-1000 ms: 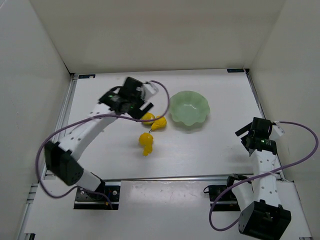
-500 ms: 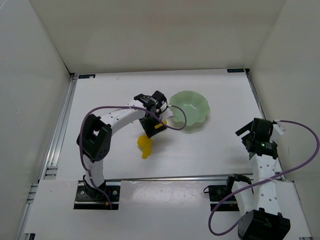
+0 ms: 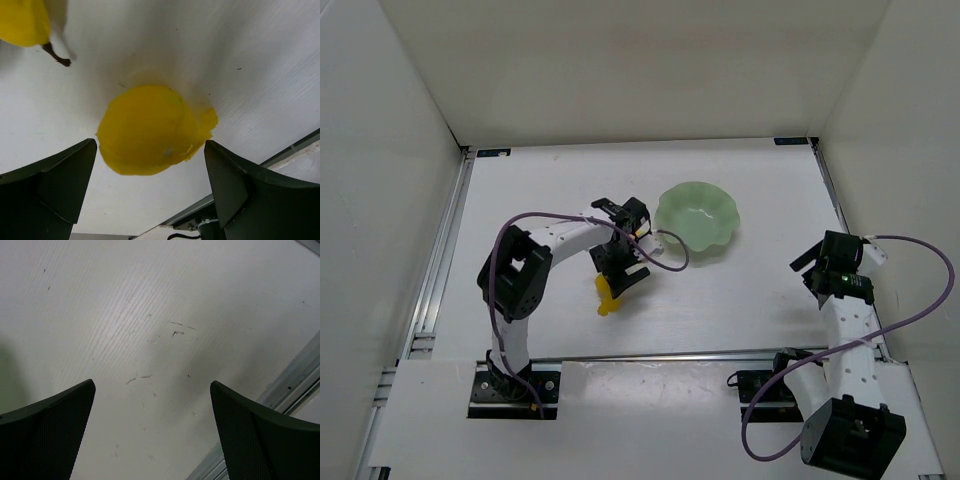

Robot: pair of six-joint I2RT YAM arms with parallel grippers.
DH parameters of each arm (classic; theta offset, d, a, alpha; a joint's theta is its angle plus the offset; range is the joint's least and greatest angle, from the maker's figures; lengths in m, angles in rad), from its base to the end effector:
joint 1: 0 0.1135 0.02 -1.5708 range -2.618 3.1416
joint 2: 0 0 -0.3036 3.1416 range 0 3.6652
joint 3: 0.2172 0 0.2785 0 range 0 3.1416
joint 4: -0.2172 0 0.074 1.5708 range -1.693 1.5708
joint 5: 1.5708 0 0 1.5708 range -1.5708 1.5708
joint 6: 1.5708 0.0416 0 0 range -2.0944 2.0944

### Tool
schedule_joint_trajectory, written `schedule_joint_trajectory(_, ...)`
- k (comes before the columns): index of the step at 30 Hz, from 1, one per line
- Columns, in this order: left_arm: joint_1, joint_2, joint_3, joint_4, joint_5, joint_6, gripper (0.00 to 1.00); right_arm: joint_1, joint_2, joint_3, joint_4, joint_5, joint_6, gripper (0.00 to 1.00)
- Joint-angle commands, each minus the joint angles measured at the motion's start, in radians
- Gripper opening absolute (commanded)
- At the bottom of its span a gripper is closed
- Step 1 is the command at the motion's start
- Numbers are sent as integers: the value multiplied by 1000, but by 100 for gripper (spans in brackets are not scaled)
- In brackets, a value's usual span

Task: Place and organize the fake fruits in the fruit bowl

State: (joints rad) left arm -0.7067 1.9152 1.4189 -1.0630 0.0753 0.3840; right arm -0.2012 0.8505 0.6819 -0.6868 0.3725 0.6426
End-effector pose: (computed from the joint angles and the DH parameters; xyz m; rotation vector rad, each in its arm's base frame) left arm 0.2957 -0.2566 0.2071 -1.6286 -2.6829 0.1196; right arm 0.1654 -0.0492 0.2701 1.1169 2.0828 -0.2406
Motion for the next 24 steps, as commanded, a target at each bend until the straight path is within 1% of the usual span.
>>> schedule_joint_trajectory(1, 0, 7, -31, -8, 0, -20, 99, 5, 7, 47, 35, 28, -24, 100)
schedule_joint_trajectory(3, 0, 16, -41, -8, 0, -20, 98, 5, 7, 47, 44, 28, -24, 100)
schedule_joint_trajectory(4, 0, 16, -41, 1, 0, -31, 94, 5, 16, 47, 44, 28, -24, 100)
schedule_joint_trajectory(5, 0, 7, -41, 1, 0, -31, 85, 5, 16, 38, 44, 28, -24, 100)
schedule_joint_trajectory(7, 0, -18, -31, 14, 35, -31, 82, 5, 16, 38, 44, 37, -24, 100)
schedule_joint_trajectory(9, 0, -31, -22, 34, 53, -31, 75, 5, 16, 38, 44, 37, -24, 100)
schedule_joint_trajectory(10, 0, -42, -21, 34, 64, -31, 67, 5, 16, 38, 44, 37, -24, 100)
schedule_joint_trajectory(11, 0, -42, -11, 34, 64, -31, 61, 5, 16, 38, 44, 37, -24, 100)
schedule_joint_trajectory(12, 0, -42, -2, 34, 64, -40, 56, 5, 16, 38, 44, 37, -24, 100)
schedule_joint_trajectory(13, 0, -51, 14, 17, 64, -40, 53, 5, 16, 38, 44, 37, -24, 100)
schedule_joint_trajectory(16, -13, -61, 119, -55, 73, -40, 52, 5, 16, 38, 44, 37, -24, 100)
schedule_joint_trajectory(17, -26, -61, 194, -69, 61, -40, 52, 5, 16, 38, 44, 37, -24, 100)
schedule_joint_trajectory(19, -45, -61, 270, -69, 35, -30, 53, 5, 16, 38, 53, 37, -24, 100)
schedule_joint_trajectory(20, -54, -61, 341, -57, 3, -30, 53, 5, 25, 38, 53, 26, -24, 100)
schedule_joint_trajectory(23, -79, -4, 428, 20, -48, -20, 54, 5, 44, 28, 63, 16, -24, 100)
schedule_joint_trajectory(24, -79, 20, 483, 81, -78, -20, 54, 5, 44, 28, 63, 3, -24, 100)
